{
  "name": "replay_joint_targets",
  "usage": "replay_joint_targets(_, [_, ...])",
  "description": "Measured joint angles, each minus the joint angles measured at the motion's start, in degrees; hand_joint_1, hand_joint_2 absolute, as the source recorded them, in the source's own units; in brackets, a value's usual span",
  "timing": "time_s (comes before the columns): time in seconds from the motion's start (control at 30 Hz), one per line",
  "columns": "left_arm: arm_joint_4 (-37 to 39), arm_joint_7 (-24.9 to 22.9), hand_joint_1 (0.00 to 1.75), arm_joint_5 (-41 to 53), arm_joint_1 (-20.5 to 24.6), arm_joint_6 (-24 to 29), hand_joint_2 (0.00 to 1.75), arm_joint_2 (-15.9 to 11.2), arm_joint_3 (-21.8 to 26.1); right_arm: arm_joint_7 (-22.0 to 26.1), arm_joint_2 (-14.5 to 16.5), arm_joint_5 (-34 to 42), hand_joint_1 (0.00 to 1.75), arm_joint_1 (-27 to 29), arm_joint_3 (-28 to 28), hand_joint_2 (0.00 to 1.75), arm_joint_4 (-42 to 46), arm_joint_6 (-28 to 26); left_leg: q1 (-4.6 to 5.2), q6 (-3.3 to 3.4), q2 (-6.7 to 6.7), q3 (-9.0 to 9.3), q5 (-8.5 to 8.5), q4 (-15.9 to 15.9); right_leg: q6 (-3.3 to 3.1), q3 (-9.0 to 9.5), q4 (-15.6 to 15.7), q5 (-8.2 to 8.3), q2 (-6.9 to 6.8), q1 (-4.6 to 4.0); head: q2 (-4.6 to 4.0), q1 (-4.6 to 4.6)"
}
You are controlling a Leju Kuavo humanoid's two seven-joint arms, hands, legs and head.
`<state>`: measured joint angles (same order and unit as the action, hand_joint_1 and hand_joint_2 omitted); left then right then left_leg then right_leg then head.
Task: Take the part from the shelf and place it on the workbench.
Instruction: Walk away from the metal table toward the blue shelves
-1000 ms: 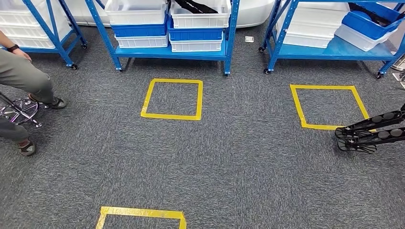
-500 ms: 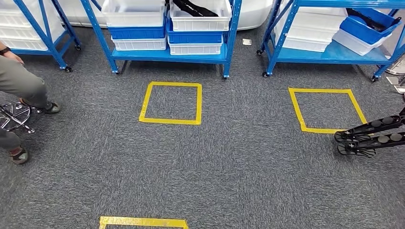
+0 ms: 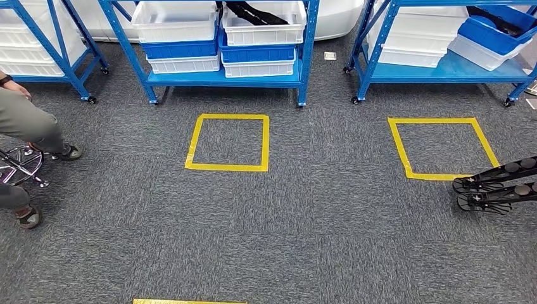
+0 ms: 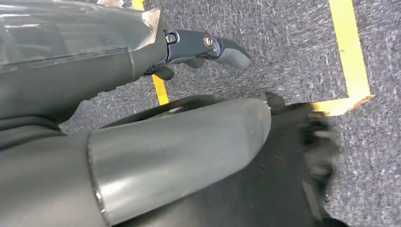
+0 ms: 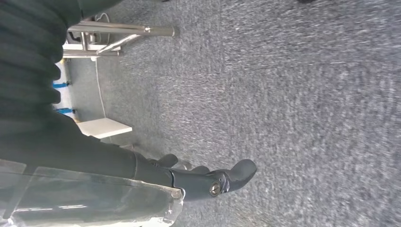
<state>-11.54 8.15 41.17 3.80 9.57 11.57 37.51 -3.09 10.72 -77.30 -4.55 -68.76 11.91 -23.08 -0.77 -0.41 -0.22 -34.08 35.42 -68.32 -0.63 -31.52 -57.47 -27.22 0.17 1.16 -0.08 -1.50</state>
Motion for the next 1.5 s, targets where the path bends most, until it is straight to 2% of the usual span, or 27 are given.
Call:
replay_joint_targets(0.03, [0.0,0.0,0.0,0.0,0.0,0.0,0.0,0.0,0.0,0.0,0.0,0.0,0.0,0.0,0.0,1.75,0.0,0.0,-0.03,-0.14,0.0,-2.47,1.02,-3.7,-0.29,0.31,0.0,-0.29,0.01,-0.06,0.0,0.02])
replay_joint_targets(0.07, [0.0,0.0,0.0,0.0,-0.1,0.0,0.0,-0.1,0.0,0.0,0.0,0.0,0.0,0.0,0.0,1.75,0.0,0.0,-0.07,-0.22,0.01,-4.32,0.98,-5.9,-0.45,0.7,0.0,-0.61,0.06,-0.12,0.01,0.02])
replay_joint_targets(0.1, [0.0,-0.1,0.0,0.0,-0.1,0.0,0.0,-0.1,0.0,0.0,0.1,0.0,0.0,0.0,0.0,1.75,0.0,0.0,-0.12,-0.22,0.02,-5.12,-0.29,-5.8,-0.5,1.17,0.0,-0.95,0.17,-0.14,0.01,0.04])
replay_joint_targets(0.17, [0.0,-0.1,0.0,0.0,-0.2,0.0,0.0,-0.1,0.0,-0.1,0.2,0.0,0.0,0.1,0.0,1.75,0.0,0.0,-0.21,0.1,0.05,-3.56,-5.65,0.4,-0.26,2.28,0.0,-1.79,0.42,-0.16,0.0,0.08])
replay_joint_targets(0.23, [0.0,-0.2,0.0,0.0,-0.1,0.0,0.0,-0.2,0.0,-0.1,0.4,0.0,0.0,0.0,0.0,1.75,0.0,-0.1,-0.01,0.65,0.06,-1.02,-8.94,7.1,0.27,2.9,0.0,-2.65,0.57,-0.51,-0.01,0.15])
replay_joint_targets(0.4, [0.0,-0.2,0.0,0.0,-0.1,0.0,0.0,-0.2,0.0,-0.2,0.5,0.0,0.0,-0.2,0.0,1.75,0.0,-0.1,0.44,2.51,0.05,0.99,-8.87,10.2,1.78,2.95,-0.5,-3.9,0.49,-0.92,-0.01,0.2])
replay_joint_targets(0.47, [0.0,-0.2,0.0,0.0,-0.1,0.0,0.0,-0.1,0.0,-0.2,0.5,0.0,0.0,-0.2,0.0,1.75,0.0,-0.1,0.21,3.2,0.16,1.98,-8.96,11.1,1.87,0.52,-5.5,-6.01,0.39,-0.74,-0.01,0.08])
replay_joint_targets(0.53, [0.0,-0.2,0.0,0.0,0.0,0.0,0.0,-0.1,0.0,-0.2,0.4,0.0,0.0,-0.2,0.0,1.75,0.0,-0.1,0.21,3.46,0.22,2.52,-8.5,11.1,2.01,-4.38,-13.5,-8.48,0.37,-0.52,0.0,0.01])
replay_joint_targets(0.57, [0.0,-0.2,0.0,0.0,-0.1,0.0,0.0,-0.1,0.0,-0.2,0.3,0.0,0.0,-0.1,0.0,1.75,0.0,-0.1,0.2,3.48,0.18,2.86,-8.17,11.1,2.36,-6.39,-16.1,-8.77,0.36,-0.42,0.0,0.0])
replay_joint_targets(0.6, [0.0,-0.2,0.0,0.0,-0.1,0.0,0.0,-0.1,0.0,-0.1,0.3,0.0,0.0,0.0,0.0,1.75,0.0,-0.1,0.18,3.41,0.08,3.28,-7.81,11.1,2.89,-7.37,-16.5,-8.02,0.34,-0.33,0.0,0.0])
replay_joint_targets(0.63, [0.0,-0.2,0.0,0.0,-0.1,0.0,0.0,-0.1,0.0,-0.1,0.2,0.0,0.0,0.1,0.0,1.75,0.0,-0.1,0.15,3.28,-0.05,3.8,-7.42,11.1,3.52,-7.16,-14.6,-6.28,0.28,-0.21,0.0,-0.02])
replay_joint_targets(0.7, [0.0,-0.2,0.0,0.0,-0.1,0.0,0.0,0.0,0.0,0.1,0.0,0.0,0.0,0.1,0.0,1.75,0.0,0.0,0.14,2.81,-0.2,4.77,-6.57,11.1,4.37,-4.38,-6.5,-1.63,-0.08,0.02,-0.01,-0.08])
replay_joint_targets(0.77, [0.0,-0.2,0.0,0.1,-0.1,0.0,0.0,0.0,0.0,0.2,-0.1,0.1,0.0,0.0,0.0,1.75,0.0,0.1,0.34,2.08,-0.21,5.34,-5.58,11.1,3.76,-2.11,-1.2,0.91,-0.4,-0.24,-0.01,-0.07])
replay_joint_targets(0.83, [0.0,-0.2,0.0,0.3,0.0,0.0,0.0,0.1,0.0,0.3,-0.1,0.2,0.0,0.0,0.0,1.75,0.0,0.1,0.42,1.43,-0.15,5.65,-4.94,11.2,2.5,-1.58,-0.5,1.07,-0.37,-0.71,-0.01,0.03])
replay_joint_targets(0.9, [0.0,-0.2,0.0,0.5,0.1,0.0,0.0,0.0,0.0,0.5,-0.1,0.3,0.0,0.0,0.0,1.75,0.0,0.1,0.15,0.9,-0.04,5.79,-4.31,10.7,1.52,-1.1,-0.2,0.99,-0.24,-0.17,-0.01,0.14])
replay_joint_targets(0.93, [0.0,-0.2,0.0,0.6,0.1,0.0,0.0,0.0,0.0,0.6,-0.1,0.3,0.0,0.0,0.0,1.75,0.0,0.1,0.06,0.66,0.0,5.18,-3.35,9.0,0.98,-0.75,-0.1,0.87,-0.21,0.12,-0.01,0.23])
replay_joint_targets(0.97, [0.0,-0.2,0.0,0.7,0.1,0.0,0.0,0.0,0.0,0.8,-0.1,0.4,0.0,0.0,0.0,1.75,0.0,0.1,-0.05,0.44,0.02,3.79,-1.88,6.1,0.46,-0.4,0.1,0.71,-0.2,0.35,-0.01,0.33])
replay_joint_targets(1.03, [0.0,-0.4,0.0,0.8,0.2,-0.1,0.0,0.0,0.0,1.2,-0.1,0.6,0.0,0.0,0.0,1.75,0.0,0.3,-0.17,0.11,0.04,-0.95,1.39,-2.0,-0.36,0.03,0.1,0.21,-0.2,0.06,0.0,0.46])
replay_joint_targets(1.07, [0.0,-0.5,0.0,0.9,0.1,-0.3,0.0,0.0,0.0,1.4,-0.1,0.8,0.0,0.0,-0.1,1.75,0.0,0.3,-0.26,-0.02,0.04,-3.17,2.02,-5.1,-0.51,0.26,0.1,-0.05,-0.16,-0.05,0.0,0.46])
replay_joint_targets(1.1, [0.0,-0.7,0.0,1.0,0.1,-0.4,0.0,-0.1,0.0,1.5,-0.1,0.9,0.0,0.0,-0.1,1.75,0.0,0.3,-0.32,-0.08,0.05,-4.52,1.35,-6.2,-0.55,0.59,0.1,-0.33,-0.07,-0.13,0.0,0.47])
replay_joint_targets(1.13, [0.0,-0.8,0.0,1.1,0.2,-0.5,0.0,-0.1,0.0,1.6,-0.1,0.9,0.0,0.1,-0.2,1.75,0.0,0.3,-0.36,-0.03,0.06,-4.67,-0.59,-4.9,-0.47,1.04,0.1,-0.66,0.04,-0.17,-0.01,0.48])
replay_joint_targets(1.2, [0.0,-1.1,0.0,1.3,0.2,-0.5,0.0,-0.2,0.0,1.7,-0.1,1.0,0.0,0.2,-0.3,1.75,0.0,0.3,-0.36,0.46,0.07,-2.34,-6.01,2.6,-0.14,1.97,0.1,-1.39,0.23,-0.22,-0.01,0.51])
replay_joint_targets(1.23, [0.0,-1.2,0.0,1.3,0.3,-0.5,0.0,-0.3,0.0,1.7,-0.1,1.0,0.0,0.1,-0.3,1.75,0.0,0.3,-0.26,0.77,0.07,-0.98,-7.72,6.1,0.13,2.26,0.1,-1.8,0.28,-0.46,-0.01,0.52])
replay_joint_targets(1.3, [0.0,-1.4,0.0,1.3,0.5,-0.6,0.0,-0.4,0.0,1.7,0.0,1.0,0.0,0.1,-0.3,1.75,0.0,0.3,0.09,1.4,0.05,0.34,-8.45,9.2,0.78,2.44,0.2,-2.46,0.32,-0.77,-0.01,0.54])
replay_joint_targets(1.4, [0.0,-1.6,0.0,1.4,0.7,-0.7,0.0,-0.5,0.0,1.7,-0.1,0.9,0.0,-0.1,-0.3,1.75,0.0,0.2,0.29,2.42,0.01,1.35,-8.28,10.1,1.74,2.78,0.0,-3.07,0.27,-0.97,-0.01,0.5])
replay_joint_targets(1.47, [0.0,-1.7,0.0,1.4,0.7,-0.9,0.0,-0.5,0.0,1.8,-0.2,0.9,0.0,-0.1,-0.3,1.75,0.0,0.2,0.07,3.22,0.1,2.55,-8.48,11.0,1.89,1.3,-3.5,-4.67,0.21,-0.9,-0.01,0.45])
replay_joint_targets(1.5, [0.0,-1.7,0.0,1.4,0.8,-1.0,0.0,-0.5,0.0,1.9,-0.3,0.9,0.0,-0.1,-0.3,1.75,0.0,0.2,0.09,3.47,0.16,2.87,-8.33,11.1,1.85,-0.63,-7.0,-6.0,0.2,-0.71,-0.01,0.4])
